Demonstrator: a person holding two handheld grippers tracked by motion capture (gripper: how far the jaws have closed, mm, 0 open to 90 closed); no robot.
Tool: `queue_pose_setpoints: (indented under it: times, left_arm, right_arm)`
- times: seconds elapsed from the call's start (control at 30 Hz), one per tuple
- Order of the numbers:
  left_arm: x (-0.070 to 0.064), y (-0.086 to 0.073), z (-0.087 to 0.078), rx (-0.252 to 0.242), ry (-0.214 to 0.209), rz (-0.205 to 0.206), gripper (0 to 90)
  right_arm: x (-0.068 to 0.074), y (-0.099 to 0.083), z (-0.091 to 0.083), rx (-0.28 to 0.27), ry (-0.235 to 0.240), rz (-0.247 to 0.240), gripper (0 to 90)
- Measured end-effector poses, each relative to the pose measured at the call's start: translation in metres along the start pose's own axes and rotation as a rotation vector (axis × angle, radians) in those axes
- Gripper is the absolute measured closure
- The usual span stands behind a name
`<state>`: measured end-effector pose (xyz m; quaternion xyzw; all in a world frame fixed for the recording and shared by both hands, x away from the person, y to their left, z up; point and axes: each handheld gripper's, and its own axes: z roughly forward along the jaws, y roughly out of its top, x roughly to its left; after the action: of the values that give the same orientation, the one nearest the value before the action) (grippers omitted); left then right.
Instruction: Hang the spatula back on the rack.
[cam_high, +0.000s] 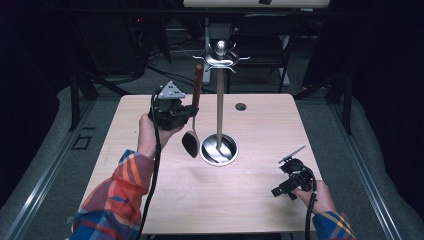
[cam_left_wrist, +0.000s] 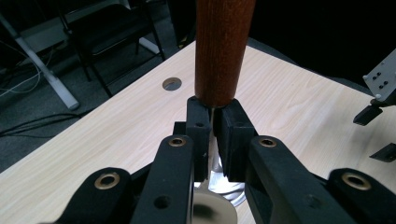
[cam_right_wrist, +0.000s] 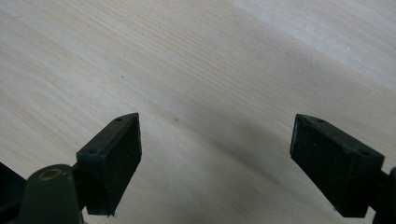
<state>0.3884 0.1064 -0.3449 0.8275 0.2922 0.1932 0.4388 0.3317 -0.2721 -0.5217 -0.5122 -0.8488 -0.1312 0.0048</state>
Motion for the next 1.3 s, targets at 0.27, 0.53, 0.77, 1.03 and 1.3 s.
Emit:
queue_pose_setpoints:
  times: [0.27,0.53,0.77,1.03,1.3]
  left_arm:
    - [-0.001,0.006,0.001,0.000,-0.004,0.006,83.7]
    - [-0.001,0.009,0.005,0.010,-0.011,0.014,83.7]
    - [-0.001,0.010,0.010,0.015,-0.016,0.007,83.7]
    - [-0.001,0.011,0.014,0.019,-0.011,0.005,83.6]
    - [-0.003,0.013,0.019,0.017,0.009,0.011,83.4]
  right_arm:
    - [0.000,0.000,0.000,0.000,0.001,-0.002,16.1]
    - [0.001,0.000,0.001,-0.011,0.008,0.009,16.0]
    - [0.000,0.000,0.000,0.001,0.002,-0.002,16.1]
    - [0.000,0.000,0.000,-0.006,0.019,0.002,16.1]
    - [0.001,0.000,0.001,-0.005,0.017,0.002,16.1]
